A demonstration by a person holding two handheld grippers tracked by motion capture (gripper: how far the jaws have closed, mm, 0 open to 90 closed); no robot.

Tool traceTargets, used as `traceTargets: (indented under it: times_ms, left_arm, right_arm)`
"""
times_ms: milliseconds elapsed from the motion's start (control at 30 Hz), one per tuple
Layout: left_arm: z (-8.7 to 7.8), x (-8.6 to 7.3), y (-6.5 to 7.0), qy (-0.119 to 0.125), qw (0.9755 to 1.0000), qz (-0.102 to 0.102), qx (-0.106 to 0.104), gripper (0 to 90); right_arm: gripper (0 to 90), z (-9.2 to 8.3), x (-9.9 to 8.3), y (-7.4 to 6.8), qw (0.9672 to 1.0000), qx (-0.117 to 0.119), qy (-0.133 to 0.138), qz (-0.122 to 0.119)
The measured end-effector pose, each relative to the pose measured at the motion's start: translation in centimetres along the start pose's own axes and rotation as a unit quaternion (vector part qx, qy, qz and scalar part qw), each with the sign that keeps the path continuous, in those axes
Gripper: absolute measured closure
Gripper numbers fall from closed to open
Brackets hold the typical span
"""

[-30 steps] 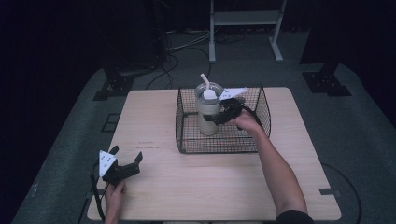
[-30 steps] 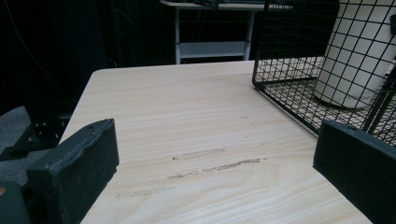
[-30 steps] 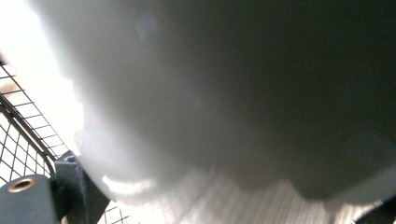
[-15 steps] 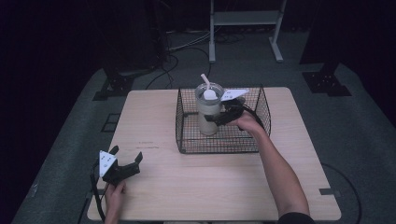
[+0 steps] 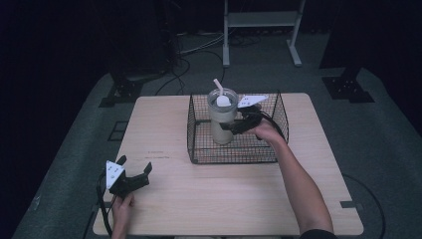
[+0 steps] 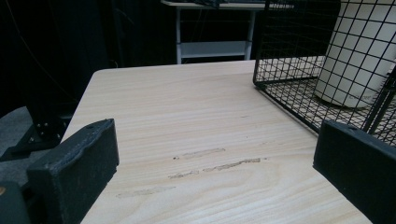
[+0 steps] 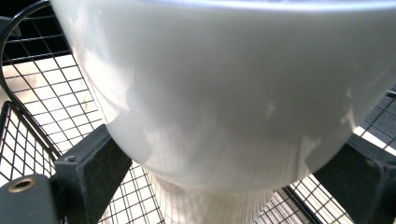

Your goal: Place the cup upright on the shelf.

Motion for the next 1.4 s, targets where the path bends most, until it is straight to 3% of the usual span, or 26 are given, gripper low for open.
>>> traceTargets:
  times_ms: [433, 600, 933, 1133, 1200, 1367, 1400]
  left_arm:
    - [0.0, 0.0, 0.0, -0.001, 1.0000, 0.000, 0.003, 0.0]
    - [0.0, 0.0, 0.0, -0.002, 1.0000, 0.001, 0.002, 0.0]
    - [0.1, 0.0, 0.1, -0.002, 1.0000, 0.003, 0.001, 0.0]
    - [0.1, 0.0, 0.1, -0.002, 1.0000, 0.003, 0.000, 0.0]
    - [0.1, 0.0, 0.1, -0.002, 1.0000, 0.004, 0.000, 0.0]
    - [0.0, 0.0, 0.1, -0.001, 1.0000, 0.005, 0.001, 0.0]
    - [0.0, 0.0, 0.1, -0.001, 1.0000, 0.006, 0.001, 0.0]
  right_arm:
    - [7.4, -1.5, -0.2, -0.1, 0.9995, -0.014, -0.011, 0.026]
    - [7.5, -2.4, -0.6, 0.3, 0.9986, -0.029, -0.026, 0.037]
    - [7.5, -4.0, -1.2, 0.5, 0.9965, -0.052, -0.024, 0.061]
    - [7.5, -4.9, -1.4, 0.6, 0.9943, -0.065, -0.035, 0.078]
    - [7.5, -5.5, -1.4, 0.6, 0.9920, -0.069, -0.039, 0.098]
    - [7.6, -6.2, -1.4, 0.4, 0.9913, -0.077, -0.028, 0.103]
    - [7.6, -6.7, -1.6, 0.4, 0.9890, -0.085, -0.029, 0.118]
Point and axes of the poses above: each handheld gripper's, and its own axes: z roughly forward along the jaws, x roughly out of its top, y roughly to its right, the point moved 7 cm from there along z, roughly forward along the jaws, and after that the axes turned 4 degrees about -y, right-handed, at the moved point
